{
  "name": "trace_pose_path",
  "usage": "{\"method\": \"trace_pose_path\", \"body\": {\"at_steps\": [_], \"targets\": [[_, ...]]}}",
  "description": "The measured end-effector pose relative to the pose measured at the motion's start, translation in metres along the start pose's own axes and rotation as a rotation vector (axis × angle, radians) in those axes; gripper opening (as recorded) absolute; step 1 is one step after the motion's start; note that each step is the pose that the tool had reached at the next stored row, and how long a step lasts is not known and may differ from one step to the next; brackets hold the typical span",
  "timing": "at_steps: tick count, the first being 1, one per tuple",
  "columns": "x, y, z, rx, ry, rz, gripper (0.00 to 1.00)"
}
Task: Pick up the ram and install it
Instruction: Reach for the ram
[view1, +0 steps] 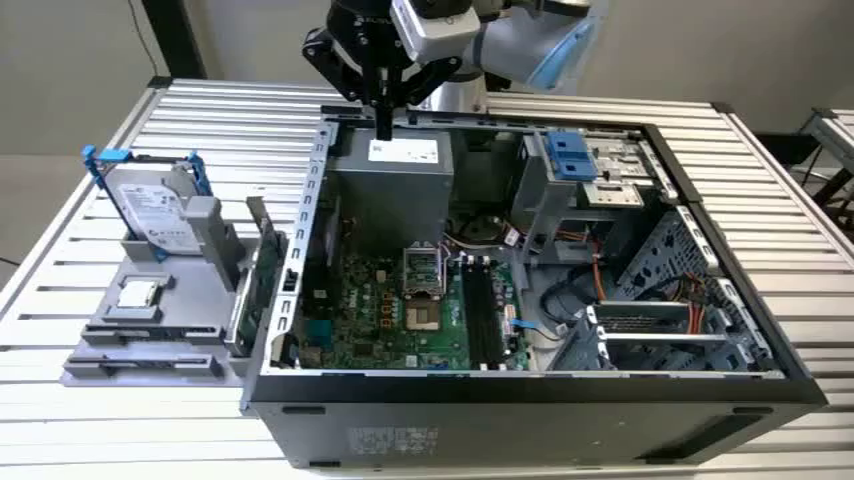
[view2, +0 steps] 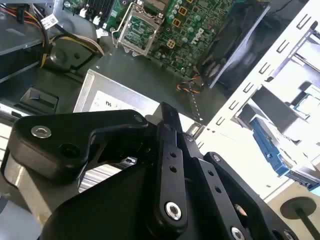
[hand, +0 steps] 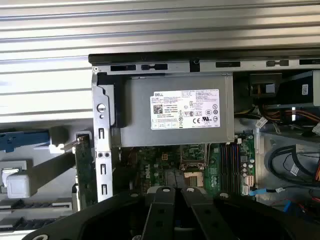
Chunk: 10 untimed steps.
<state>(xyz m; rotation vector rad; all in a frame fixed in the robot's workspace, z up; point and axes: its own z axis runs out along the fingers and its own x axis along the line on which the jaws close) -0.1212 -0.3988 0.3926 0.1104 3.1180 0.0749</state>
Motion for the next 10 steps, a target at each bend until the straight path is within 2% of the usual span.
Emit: {"method": "trace_pose_path", "body": {"at_steps": [7,10], "targets": [[0.0,0.0,0.0,0.0,0.001,0.0,0.0],[0.0003,0.0,0.0,0.0002,0.0037,0.0,0.0]]}}
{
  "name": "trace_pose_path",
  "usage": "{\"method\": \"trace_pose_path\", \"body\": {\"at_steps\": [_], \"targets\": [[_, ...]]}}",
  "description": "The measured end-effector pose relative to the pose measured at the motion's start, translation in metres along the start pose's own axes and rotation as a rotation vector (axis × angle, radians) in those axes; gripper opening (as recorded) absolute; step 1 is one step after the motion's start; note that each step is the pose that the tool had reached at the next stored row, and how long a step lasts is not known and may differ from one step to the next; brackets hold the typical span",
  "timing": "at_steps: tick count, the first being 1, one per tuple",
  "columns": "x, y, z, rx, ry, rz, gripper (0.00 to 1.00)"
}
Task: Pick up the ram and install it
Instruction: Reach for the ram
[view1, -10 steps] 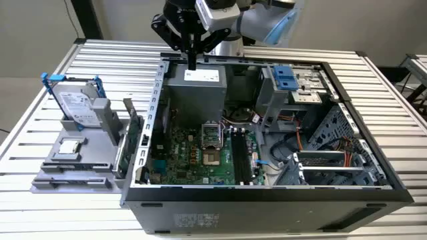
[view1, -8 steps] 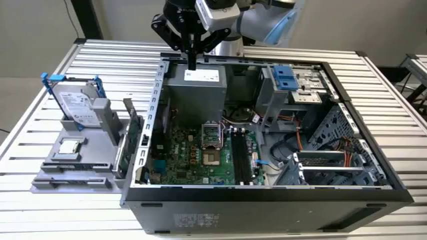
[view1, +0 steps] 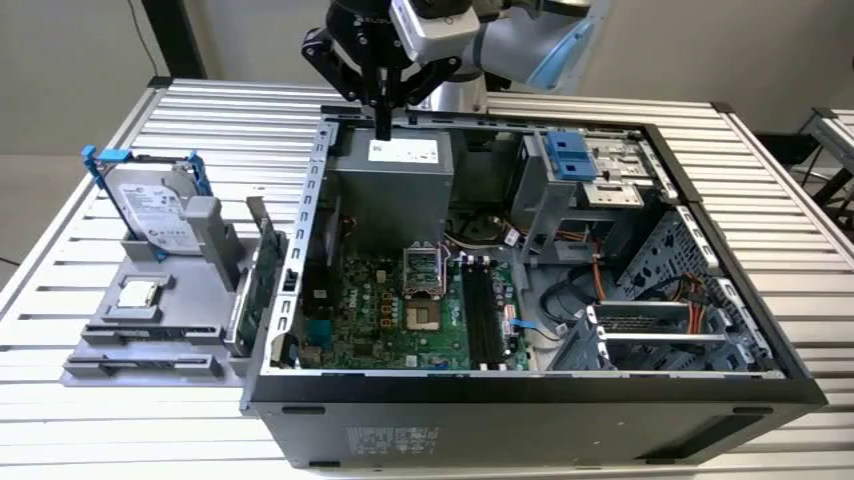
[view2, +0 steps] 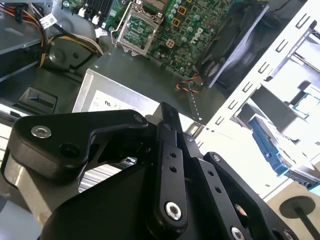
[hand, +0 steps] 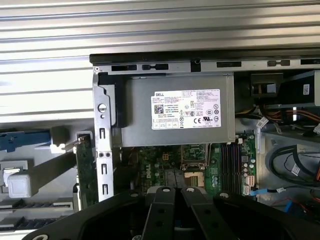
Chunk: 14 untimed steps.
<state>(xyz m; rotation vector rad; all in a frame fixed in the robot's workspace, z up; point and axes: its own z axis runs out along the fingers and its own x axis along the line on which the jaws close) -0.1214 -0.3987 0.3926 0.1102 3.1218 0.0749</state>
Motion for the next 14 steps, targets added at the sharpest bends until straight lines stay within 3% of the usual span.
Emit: {"method": "trace_pose_path", "body": {"at_steps": [14], "targets": [[0.0083,-0.0006,-0.0002,0.0,0.0,-0.001,0.0]]}}
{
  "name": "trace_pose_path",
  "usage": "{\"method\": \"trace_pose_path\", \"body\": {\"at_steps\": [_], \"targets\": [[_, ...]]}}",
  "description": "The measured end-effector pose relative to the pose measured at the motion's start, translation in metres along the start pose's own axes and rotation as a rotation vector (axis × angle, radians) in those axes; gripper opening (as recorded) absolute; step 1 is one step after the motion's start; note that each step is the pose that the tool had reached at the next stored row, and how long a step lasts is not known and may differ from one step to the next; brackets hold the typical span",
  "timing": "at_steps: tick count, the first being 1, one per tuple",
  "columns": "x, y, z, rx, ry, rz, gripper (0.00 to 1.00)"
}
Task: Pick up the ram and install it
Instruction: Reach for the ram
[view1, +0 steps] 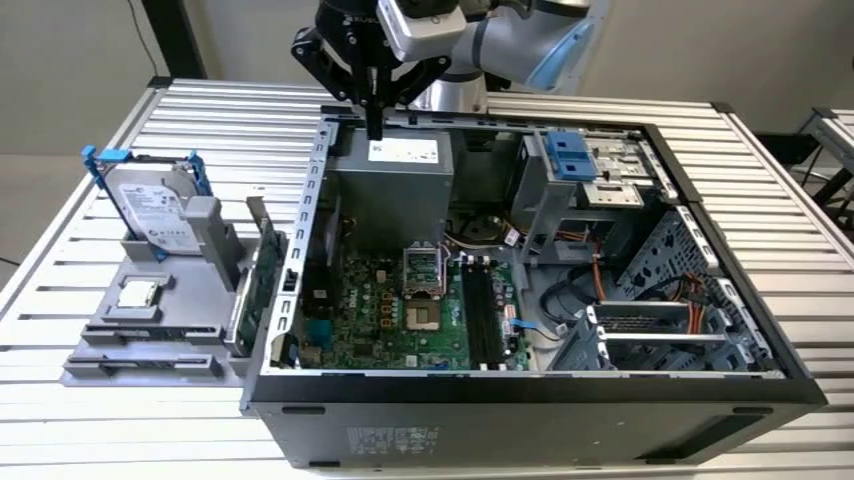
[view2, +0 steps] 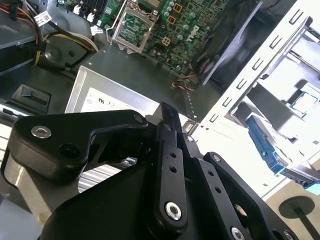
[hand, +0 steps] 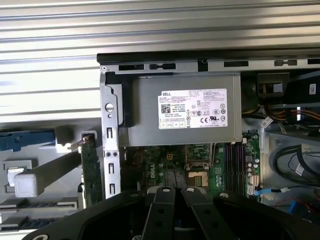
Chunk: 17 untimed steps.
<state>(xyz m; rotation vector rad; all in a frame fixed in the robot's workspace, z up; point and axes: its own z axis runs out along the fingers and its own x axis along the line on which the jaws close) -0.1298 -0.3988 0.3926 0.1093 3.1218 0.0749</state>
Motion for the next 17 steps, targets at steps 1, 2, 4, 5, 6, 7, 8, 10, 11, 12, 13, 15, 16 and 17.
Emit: {"method": "trace_pose_path", "body": {"at_steps": [1,2,4,5,6,7,8,10,11,12,13,15,16,17], "targets": [[0.0006,0.0,0.0,0.0,0.0,0.0,0.0],[0.0012,-0.0001,0.0,0.0,0.0,0.0,0.0],[0.0024,-0.0002,0.0,0.0,0.0,0.0,0.0],[0.003,-0.0002,-0.0001,0.0,0.0,0.0,0.0],[0.0035,-0.0002,-0.0001,0.0,0.0,0.0,0.0],[0.0041,-0.0003,-0.0001,0.0,0.0,0.0,0.0],[0.0046,-0.0003,-0.0001,0.0001,0.0,0.0,0.0],[0.0057,-0.0004,-0.0001,0.0001,0.0,0.0,0.0],[0.0061,-0.0004,-0.0001,0.0001,0.0,0.0,0.0],[0.0066,-0.0004,-0.0001,0.0,0.0,0.0,0.0],[0.007,-0.0005,-0.0001,0.0001,0.0,0.0,0.0],[0.0078,-0.0005,-0.0001,0.0,0.0,0.0,0.0],[0.0083,-0.0006,-0.0001,0.0,0.0,0.0,0.0],[0.0087,-0.0006,-0.0002,0.0001,0.0,0.0,0.0]]}}
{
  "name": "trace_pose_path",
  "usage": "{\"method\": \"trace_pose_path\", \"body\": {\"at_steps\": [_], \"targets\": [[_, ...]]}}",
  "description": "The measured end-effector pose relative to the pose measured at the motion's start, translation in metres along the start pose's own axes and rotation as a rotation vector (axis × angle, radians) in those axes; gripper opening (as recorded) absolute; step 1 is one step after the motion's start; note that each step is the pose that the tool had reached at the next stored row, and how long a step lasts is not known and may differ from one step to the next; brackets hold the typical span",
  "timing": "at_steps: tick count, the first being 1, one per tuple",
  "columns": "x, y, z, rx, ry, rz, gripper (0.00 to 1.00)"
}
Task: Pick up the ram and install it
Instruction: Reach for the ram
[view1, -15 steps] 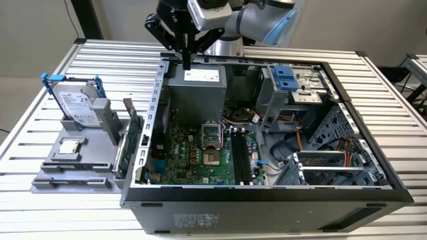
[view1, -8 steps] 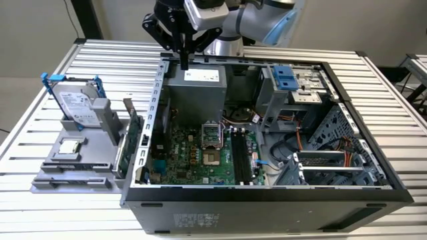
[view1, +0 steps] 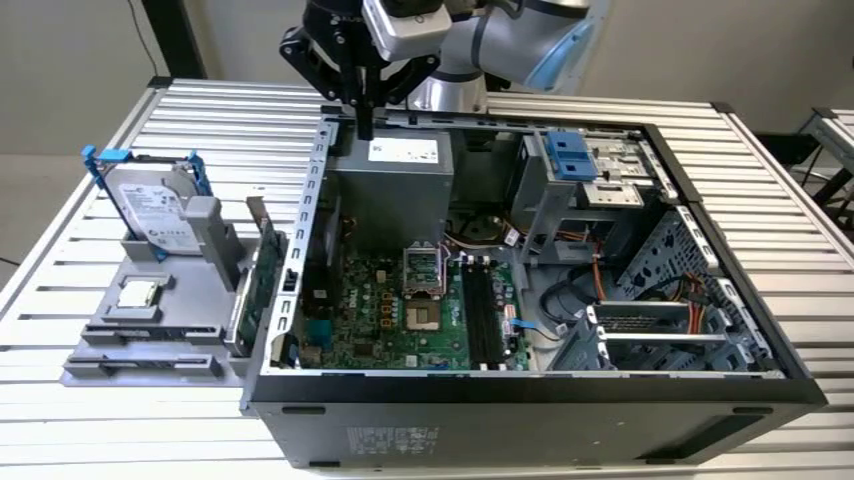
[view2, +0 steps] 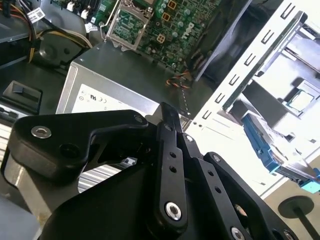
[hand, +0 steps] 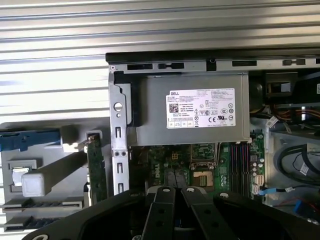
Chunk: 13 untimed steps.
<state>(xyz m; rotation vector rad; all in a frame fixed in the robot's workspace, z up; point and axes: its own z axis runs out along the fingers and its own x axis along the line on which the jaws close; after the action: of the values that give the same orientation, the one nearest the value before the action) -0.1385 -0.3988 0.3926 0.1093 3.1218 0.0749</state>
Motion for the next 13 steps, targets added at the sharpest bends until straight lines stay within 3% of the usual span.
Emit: {"method": "trace_pose_path", "body": {"at_steps": [13], "targets": [[0.0051,-0.0004,-0.0001,-0.0001,-0.0001,0.0,0.0]]}}
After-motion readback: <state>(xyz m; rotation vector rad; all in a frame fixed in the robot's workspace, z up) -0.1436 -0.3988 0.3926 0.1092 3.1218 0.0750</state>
